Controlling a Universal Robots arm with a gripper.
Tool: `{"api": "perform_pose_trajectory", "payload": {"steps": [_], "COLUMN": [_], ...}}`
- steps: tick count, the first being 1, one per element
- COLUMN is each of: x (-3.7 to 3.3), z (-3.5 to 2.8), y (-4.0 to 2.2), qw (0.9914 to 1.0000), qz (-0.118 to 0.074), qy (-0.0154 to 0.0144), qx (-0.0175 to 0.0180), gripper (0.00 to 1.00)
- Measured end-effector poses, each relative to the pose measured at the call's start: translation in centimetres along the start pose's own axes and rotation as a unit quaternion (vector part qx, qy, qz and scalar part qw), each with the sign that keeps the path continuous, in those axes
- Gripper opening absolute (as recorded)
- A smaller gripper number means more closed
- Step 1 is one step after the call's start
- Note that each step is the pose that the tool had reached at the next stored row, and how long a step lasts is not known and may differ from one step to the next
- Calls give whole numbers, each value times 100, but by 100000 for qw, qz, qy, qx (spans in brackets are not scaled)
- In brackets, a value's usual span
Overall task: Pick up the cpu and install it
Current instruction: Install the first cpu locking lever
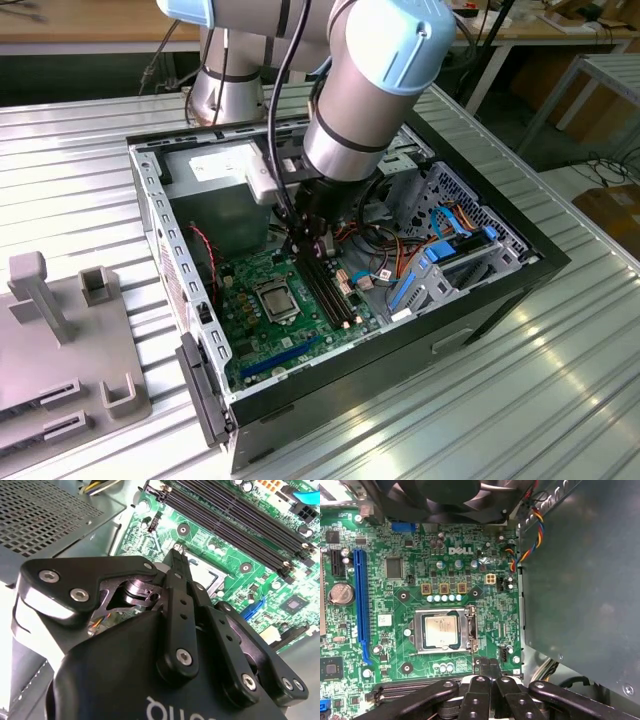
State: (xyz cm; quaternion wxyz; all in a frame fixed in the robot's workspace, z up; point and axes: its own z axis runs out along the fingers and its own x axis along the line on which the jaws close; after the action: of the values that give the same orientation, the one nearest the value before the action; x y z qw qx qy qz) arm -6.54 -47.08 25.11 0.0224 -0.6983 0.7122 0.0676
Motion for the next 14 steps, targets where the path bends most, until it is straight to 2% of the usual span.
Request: {"api": "perform_pose_trajectory", "payload": {"steps": [5,14], "x": [10,104], "z": [2,-10], "y": [0,-2], "qw": [99990,99987], "qz": [-1417,-1567], "qy": [210,458], "qx": [-80,-99], "gripper": [11,11]}}
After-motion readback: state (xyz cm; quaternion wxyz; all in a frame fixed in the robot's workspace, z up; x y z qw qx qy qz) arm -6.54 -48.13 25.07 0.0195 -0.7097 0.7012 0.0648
